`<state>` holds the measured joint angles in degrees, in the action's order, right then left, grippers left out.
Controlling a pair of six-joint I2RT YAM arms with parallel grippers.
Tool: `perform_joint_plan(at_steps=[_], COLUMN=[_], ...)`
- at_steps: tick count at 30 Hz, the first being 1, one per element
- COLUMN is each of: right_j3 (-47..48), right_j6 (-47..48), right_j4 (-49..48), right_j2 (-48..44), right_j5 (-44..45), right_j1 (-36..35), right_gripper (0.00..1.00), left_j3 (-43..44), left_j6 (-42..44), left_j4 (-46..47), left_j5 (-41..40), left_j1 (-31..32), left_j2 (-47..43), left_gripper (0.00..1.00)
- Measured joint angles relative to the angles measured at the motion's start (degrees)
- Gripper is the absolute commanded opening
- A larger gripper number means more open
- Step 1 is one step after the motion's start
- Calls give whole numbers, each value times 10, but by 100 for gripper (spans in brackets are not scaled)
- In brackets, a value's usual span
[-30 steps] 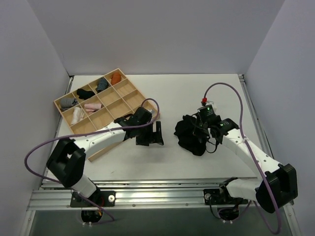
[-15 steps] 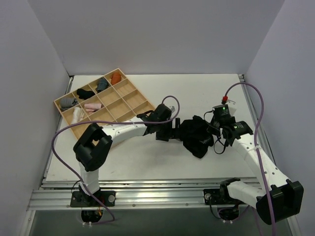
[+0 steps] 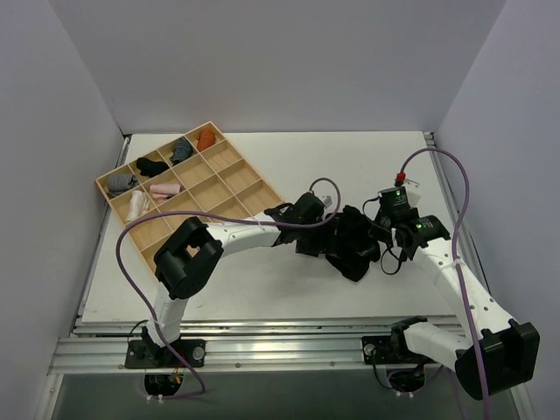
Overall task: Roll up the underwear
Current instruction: Flatten the underwear
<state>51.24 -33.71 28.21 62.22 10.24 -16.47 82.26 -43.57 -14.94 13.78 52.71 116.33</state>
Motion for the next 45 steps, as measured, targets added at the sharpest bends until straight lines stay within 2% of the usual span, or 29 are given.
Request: perform_joint_plan(at_steps=[3,7,8,11,13,16,20,24,27,30,33,35,37,41,42,44,45], right_j3=[0,0,0,7,28,99,240,360,394,368,250,139,63,-3,-11,-15,-15], right_j6=[-5,-9,-10,-12,-12,-8,-3,1,3,-5,-27,-49,-68,-102,-110,-123,-130], right_j4=[1,1,1,1,2,2,-8,-15,-18,-22,-38,-36,-17,8,10,19,22], right_j2=[-1,-2,-2,4,23,73,157,221,235,221,162,108,72,54,54,54,54], right_j5=[0,-1,-1,-1,1,10,18,18,17,11,-1,-10,-15,-19,-19,-17,-15], right_j1=[0,0,1,7,11,22,42,64,82,89,89,89,89,89,89,89,89], right_gripper=[0,0,0,0,0,0,0,0,0,0,0,0,4,25,28,34,36], left_j3=[17,32,36,54,70,106,173,318,427,474,453,395,308,162,134,87,72], left_j6=[-6,-16,-18,-13,3,38,99,164,209,241,258,261,257,232,224,211,204], left_j4=[7,17,17,8,-16,-71,-157,-247,-303,-334,-351,-350,-334,-312,-306,-297,-294], left_j5=[0,0,0,-3,-9,-26,-50,-73,-91,-95,-95,-93,-88,-77,-74,-71,-71], left_j1=[3,3,3,3,1,-5,-36,-78,-97,-96,-78,-63,-43,-7,3,19,25], left_j2=[17,38,42,51,51,46,21,14,16,11,7,-1,-7,-8,-8,-8,-8], left_gripper=[85,53,35,9,3,2,2,2,2,2,4,6,9,29,44,54,64])
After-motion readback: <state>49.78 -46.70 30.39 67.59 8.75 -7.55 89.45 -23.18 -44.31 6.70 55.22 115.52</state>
